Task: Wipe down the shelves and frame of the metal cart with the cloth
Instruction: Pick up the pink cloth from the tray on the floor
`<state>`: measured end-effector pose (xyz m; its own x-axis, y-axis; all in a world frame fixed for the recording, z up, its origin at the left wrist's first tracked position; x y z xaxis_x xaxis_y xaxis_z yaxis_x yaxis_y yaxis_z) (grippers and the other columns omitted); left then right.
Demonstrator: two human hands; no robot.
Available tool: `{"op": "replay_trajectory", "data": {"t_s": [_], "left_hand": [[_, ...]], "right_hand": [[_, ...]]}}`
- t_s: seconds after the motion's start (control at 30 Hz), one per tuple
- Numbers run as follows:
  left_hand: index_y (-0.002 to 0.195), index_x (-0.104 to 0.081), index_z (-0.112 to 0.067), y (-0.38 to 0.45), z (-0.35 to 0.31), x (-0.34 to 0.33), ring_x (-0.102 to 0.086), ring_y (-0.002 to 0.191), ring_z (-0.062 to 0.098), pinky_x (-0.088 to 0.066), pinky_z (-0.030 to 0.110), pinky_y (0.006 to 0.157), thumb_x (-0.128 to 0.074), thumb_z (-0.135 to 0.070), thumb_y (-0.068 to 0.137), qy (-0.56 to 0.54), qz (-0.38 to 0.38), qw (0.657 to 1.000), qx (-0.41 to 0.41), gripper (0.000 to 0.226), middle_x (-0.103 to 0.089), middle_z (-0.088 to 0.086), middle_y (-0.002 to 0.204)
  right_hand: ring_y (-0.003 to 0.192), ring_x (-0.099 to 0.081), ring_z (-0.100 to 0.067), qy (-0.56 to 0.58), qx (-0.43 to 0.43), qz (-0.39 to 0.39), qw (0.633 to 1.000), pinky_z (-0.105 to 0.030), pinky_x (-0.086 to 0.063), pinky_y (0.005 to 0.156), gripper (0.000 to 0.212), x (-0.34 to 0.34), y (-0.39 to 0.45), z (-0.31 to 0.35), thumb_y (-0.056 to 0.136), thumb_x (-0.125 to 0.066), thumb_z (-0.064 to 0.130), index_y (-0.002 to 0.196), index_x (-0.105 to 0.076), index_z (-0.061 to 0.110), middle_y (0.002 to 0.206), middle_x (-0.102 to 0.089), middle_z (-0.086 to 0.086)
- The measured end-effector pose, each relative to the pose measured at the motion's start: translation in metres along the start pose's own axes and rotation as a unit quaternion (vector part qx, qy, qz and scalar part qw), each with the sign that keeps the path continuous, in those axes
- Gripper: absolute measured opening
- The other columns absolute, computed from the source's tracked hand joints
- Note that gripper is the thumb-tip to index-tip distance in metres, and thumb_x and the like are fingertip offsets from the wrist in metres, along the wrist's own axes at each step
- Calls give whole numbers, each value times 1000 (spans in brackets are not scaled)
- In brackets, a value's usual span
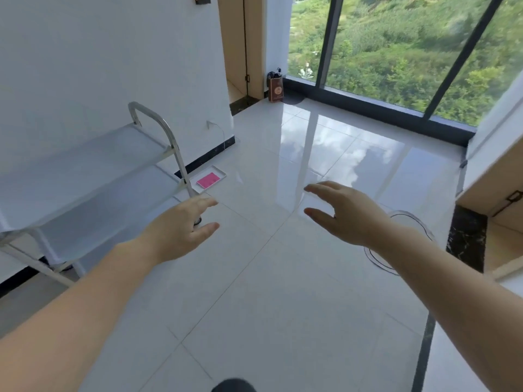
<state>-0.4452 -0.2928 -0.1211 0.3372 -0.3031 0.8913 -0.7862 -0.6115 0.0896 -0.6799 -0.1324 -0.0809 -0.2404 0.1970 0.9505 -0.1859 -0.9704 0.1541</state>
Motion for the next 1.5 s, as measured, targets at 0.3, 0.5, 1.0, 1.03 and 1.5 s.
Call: {"op": "replay_trajectory", "data": {"t_s": [0.3,0.5,1.0,1.03,1.5], "left_hand": [[135,-41,-29,112,46,-25,-44,122,10,-32,22,91,-52,-45,89,0,3,998,58,50,-42,-10,142],[137,-40,-26,229,93,-19,-40,127,11,-29,23,98,-53,-41,90,4,-10,997,70,51,-40,-7,144],[138,-40,-23,449,183,-4,-36,130,10,-30,25,103,-51,-38,91,-9,-1,994,112,51,-40,-7,144],[138,-39,-23,461,187,-5,-37,130,10,-30,23,101,-51,-38,91,-2,-7,993,119,51,-40,-7,144],[136,-41,-24,643,211,-22,-37,129,10,-26,20,98,-50,-41,91,21,-65,968,241,49,-42,-8,142]], "right_hand": [[76,-45,-6,14,36,39,999,-26,-40,82,48,-20,125,-74,90,-49,48,134,-44,30,135,-50,10],[88,-55,-14,12,33,46,998,-29,-42,86,48,-29,251,-122,90,-50,45,135,-43,28,136,-50,7],[81,-44,-7,27,61,64,996,-28,-40,84,49,-51,489,-220,90,-50,45,136,-42,28,136,-49,8],[85,-49,-10,29,72,69,995,-27,-40,84,49,-55,505,-226,90,-50,44,136,-42,28,136,-49,8],[112,-53,-20,57,210,135,967,-27,-41,85,47,-81,741,-348,91,-52,41,134,-43,25,131,-53,5]]}}
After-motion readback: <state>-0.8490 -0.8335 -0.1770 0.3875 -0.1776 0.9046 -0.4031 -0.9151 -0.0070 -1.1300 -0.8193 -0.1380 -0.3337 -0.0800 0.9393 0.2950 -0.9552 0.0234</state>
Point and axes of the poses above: each hand's wrist, its own y-axis towards the middle knuckle, its own x-axis out of the back of the hand, z = x × y, the point moved 7 cm from there along y, towards the middle knuckle
